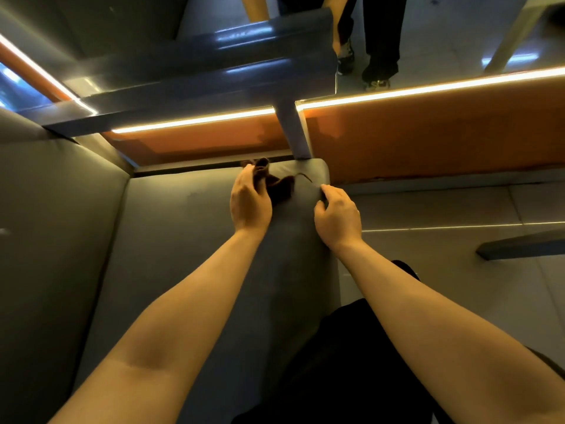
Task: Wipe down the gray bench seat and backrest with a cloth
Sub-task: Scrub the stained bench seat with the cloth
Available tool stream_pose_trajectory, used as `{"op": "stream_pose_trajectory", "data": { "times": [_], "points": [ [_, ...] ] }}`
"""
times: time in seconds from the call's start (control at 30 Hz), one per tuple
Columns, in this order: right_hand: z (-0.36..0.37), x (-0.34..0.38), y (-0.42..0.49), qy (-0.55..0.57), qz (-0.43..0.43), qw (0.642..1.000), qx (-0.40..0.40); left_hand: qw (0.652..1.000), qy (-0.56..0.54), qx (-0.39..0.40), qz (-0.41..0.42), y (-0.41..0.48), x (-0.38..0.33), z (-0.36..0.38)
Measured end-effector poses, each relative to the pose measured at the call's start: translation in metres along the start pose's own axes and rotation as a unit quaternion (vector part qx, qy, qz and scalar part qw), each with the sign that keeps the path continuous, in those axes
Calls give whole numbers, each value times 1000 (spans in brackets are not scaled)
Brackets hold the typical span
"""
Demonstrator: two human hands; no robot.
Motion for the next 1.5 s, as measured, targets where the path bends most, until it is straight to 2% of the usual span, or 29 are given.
{"op": "stream_pose_trajectory", "data": {
  "times": [0.07,0.2,0.37,0.6,0.7,0.8,0.93,0.97,1.0,1.07,1.13,1.2,1.27,1.4,1.5],
  "points": [
    [-1,3,1,1,13,1000,-8,998,-21,9,-65,2,-1,6],
    [-6,0,3,27,25,999,-4,995,-23,41,-92,-3,-30,31],
    [-17,-6,11,97,61,993,4,998,-29,64,7,-14,-64,53],
    [-17,-12,12,203,102,974,11,994,-39,87,51,-19,-81,62],
    [-16,-20,11,281,119,952,1,984,-77,137,79,-28,-99,67],
    [-16,-23,8,392,124,912,2,966,-181,186,23,-29,-110,74],
    [-21,-10,4,340,48,939,-38,924,-322,188,-91,-28,-100,65],
    [-20,-3,2,333,22,941,-46,922,-321,190,-99,-28,-93,60],
    [-18,4,0,319,-3,946,-53,939,-272,191,-88,-26,-85,52],
    [-10,20,-7,249,-58,965,-64,974,-87,204,-54,-21,-62,34],
    [9,33,-8,120,-105,986,-44,977,15,205,-49,-20,-39,9],
    [32,40,-9,-58,-88,994,13,979,52,190,-46,-23,-9,-17],
    [47,41,-10,-169,-45,984,36,976,112,178,-48,-33,29,-43],
    [66,75,-5,-135,-87,987,-18,950,211,184,-139,-52,100,-90],
    [95,103,5,-122,-117,986,-4,950,208,186,-140,-60,112,-89]
  ]
}}
Point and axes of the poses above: each hand's wrist, its own y-axis towards the middle knuckle, its own z-axis out of the palm, x = y × z, the point moved 4 cm from there along y, towards the middle knuckle, and after that the axes turned 6 degrees about z, right-handed, at the moved point
